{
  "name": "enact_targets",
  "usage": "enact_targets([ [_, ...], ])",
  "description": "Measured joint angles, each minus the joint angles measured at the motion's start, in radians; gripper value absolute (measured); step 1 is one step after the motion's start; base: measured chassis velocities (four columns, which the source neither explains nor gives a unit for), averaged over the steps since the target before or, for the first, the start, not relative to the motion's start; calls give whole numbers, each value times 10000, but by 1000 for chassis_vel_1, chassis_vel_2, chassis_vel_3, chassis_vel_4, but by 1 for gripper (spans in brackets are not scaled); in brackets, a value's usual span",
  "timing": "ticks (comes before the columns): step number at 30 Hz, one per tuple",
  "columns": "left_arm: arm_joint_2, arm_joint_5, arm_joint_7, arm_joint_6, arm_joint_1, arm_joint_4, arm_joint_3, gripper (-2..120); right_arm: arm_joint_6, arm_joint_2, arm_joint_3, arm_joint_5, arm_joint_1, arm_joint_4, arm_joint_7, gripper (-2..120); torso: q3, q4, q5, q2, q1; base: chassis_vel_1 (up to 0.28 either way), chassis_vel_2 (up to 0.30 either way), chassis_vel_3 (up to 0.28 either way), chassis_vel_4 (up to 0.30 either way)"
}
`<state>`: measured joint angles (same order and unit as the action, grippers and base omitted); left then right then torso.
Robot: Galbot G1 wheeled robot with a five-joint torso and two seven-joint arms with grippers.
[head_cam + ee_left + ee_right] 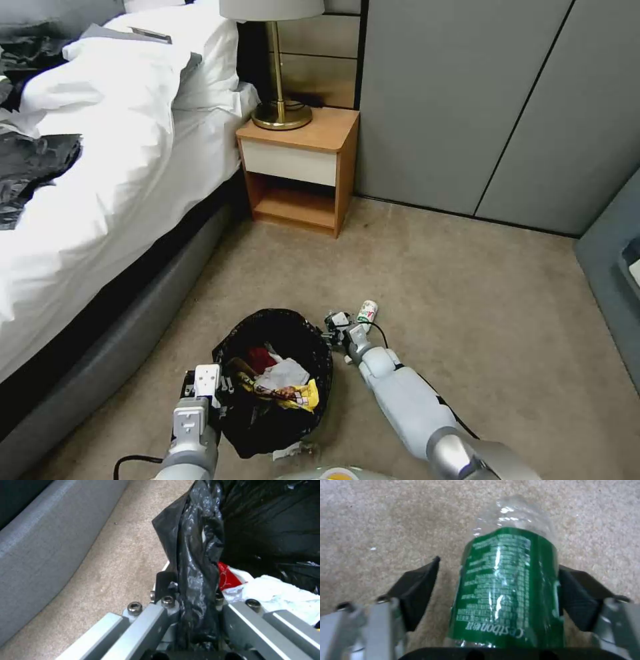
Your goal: Pick up the trash bin, then pick up the garbage from the floor and place it into the trash bin.
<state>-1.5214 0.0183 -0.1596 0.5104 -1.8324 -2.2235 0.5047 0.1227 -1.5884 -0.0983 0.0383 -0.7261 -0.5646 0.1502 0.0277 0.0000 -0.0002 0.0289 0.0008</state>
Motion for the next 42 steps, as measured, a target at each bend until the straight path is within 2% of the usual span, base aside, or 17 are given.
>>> enact_targets([
  [3,29,-21,6,19,30,-15,-30,1,-13,24,-13,-42,-213,-213,-16,61,0,0,1,0,0,0,0,0,0],
  [7,45,-29,8,22,43,-17,-44,1,-21,67,-15,-45,-297,-331,-16,52,0,0,1,-1,0,0,0,0,0],
  [10,62,-41,12,30,73,-17,-66,1,-20,161,-15,-55,-410,-519,-15,36,0,2,3,-1,0,0,0,0,0],
  [14,65,-45,15,35,95,-17,-78,1,-66,255,-12,-99,-535,-757,-9,28,0,1,4,-1,0,0,0,0,0],
  [21,67,-50,19,43,115,-43,-97,1,-217,480,16,-205,-757,-1351,-100,24,3,1,2,-4,1,0,0,0,0],
  [24,81,-90,20,44,106,-60,-119,1,-293,806,209,-842,-1337,-3132,-884,24,3,-1,3,-5,0,0,0,0,0],
  [25,81,-90,20,44,106,-60,-119,1,-293,806,209,-842,-1337,-3132,-884,24,3,-1,3,-5,0,0,0,0,0],
  [26,86,-115,20,46,98,-61,-128,1,-293,918,246,-956,-1523,-3777,-956,24,3,0,6,-5,1,0,0,0,0],
  [28,91,-137,20,48,92,-62,-139,1,-60,1289,315,-1104,-2195,-6202,-1014,24,1,-1,5,-5,0,0,0,0,0],
  [29,91,-137,20,48,92,-62,-139,1,-60,1289,315,-1104,-2195,-6202,-1014,24,1,-1,5,-5,0,0,0,0,0],
  [31,106,-142,20,52,90,-62,-142,1,60,1646,400,-1316,-2755,-8379,-980,24,0,1,2,-4,0,0,0,0,0],
  [32,121,-143,20,52,91,-60,-143,1,125,1780,440,-1405,-2951,-9129,-879,24,1,-1,2,-5,0,0,0,0,0],
  [33,121,-143,20,52,91,-60,-143,1,125,1780,440,-1405,-2951,-9129,-879,24,1,-1,2,-5,0,0,0,0,0],
  [35,133,-143,20,52,105,-46,-154,1,505,2084,545,-1581,-3397,-10872,-318,24,-1,1,2,-4,0,0,0,0,0],
  [37,134,-143,20,52,114,-44,-163,1,696,2192,595,-1638,-3556,-11421,-35,24,0,0,2,-3,0,0,0,0,0],
  [40,141,-145,20,53,159,-45,-186,1,1070,2682,895,-2024,-4214,-13064,662,24,0,-1,1,-3,0,0,0,0,0],
  [42,145,-147,21,53,167,-45,-188,1,1082,2795,988,-2093,-4359,-13284,716,24,0,0,4,-3,0,0,0,0,0],
])
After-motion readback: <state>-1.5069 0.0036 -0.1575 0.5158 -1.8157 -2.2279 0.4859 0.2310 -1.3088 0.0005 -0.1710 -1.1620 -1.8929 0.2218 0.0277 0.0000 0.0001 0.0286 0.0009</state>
